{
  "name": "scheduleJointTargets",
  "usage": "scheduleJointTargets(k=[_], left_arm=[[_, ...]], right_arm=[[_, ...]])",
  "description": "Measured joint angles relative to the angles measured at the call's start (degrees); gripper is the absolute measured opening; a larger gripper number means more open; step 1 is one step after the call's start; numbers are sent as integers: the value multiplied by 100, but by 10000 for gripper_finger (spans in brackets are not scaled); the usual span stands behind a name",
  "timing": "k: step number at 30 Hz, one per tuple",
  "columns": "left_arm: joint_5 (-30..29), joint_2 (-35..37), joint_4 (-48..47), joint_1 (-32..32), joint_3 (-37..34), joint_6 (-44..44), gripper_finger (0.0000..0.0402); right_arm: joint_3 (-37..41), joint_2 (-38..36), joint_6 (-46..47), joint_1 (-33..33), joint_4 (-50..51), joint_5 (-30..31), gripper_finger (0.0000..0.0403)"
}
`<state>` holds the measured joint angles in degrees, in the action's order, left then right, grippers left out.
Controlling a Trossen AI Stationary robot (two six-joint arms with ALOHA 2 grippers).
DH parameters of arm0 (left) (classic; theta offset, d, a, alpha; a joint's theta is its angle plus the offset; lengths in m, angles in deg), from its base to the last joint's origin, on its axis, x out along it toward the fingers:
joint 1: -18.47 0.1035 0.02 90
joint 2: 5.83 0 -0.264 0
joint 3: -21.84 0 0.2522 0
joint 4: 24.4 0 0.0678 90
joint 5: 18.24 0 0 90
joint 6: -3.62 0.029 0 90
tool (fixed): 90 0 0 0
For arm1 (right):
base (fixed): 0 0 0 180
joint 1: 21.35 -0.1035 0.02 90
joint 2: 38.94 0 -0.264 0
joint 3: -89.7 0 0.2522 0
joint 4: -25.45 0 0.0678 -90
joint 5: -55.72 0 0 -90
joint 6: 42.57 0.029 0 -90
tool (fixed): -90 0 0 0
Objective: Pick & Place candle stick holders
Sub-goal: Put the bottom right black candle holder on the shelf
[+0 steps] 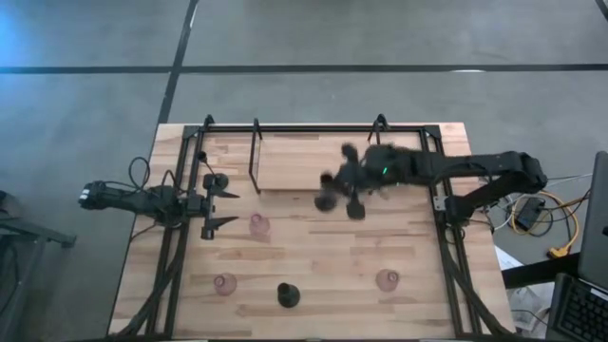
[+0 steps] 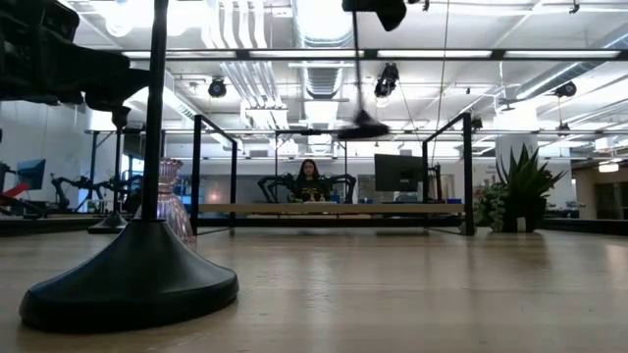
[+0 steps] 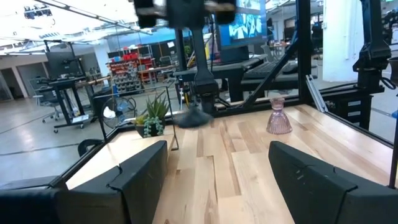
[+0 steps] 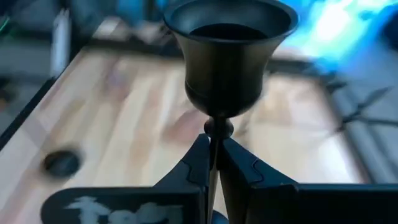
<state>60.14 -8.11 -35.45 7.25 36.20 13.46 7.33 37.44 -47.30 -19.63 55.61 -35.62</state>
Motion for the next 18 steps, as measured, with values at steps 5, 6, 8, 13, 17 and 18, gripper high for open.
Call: scheduleJointTargets(k=[5,6,8,13,17,18], left_arm=[[0,-4,-6,0,0,0,284],[0,-4,-6,0,0,-2,285],[0,-4,-8,0,0,-1,284],[0,-4,-9,1,0,-2,284],[0,-4,-10,0,0,-2,285],[0,-4,-10,0,0,-2,285]], right_arm=[[445,-217,-38,863,-857,-323,11],[533,-217,-7,1031,-1045,-480,11],[678,-208,56,1379,-1362,-733,11],[743,198,305,2066,-1841,-1229,11],[424,697,321,2343,-1879,-1408,11],[332,830,309,2377,-1883,-1452,11]])
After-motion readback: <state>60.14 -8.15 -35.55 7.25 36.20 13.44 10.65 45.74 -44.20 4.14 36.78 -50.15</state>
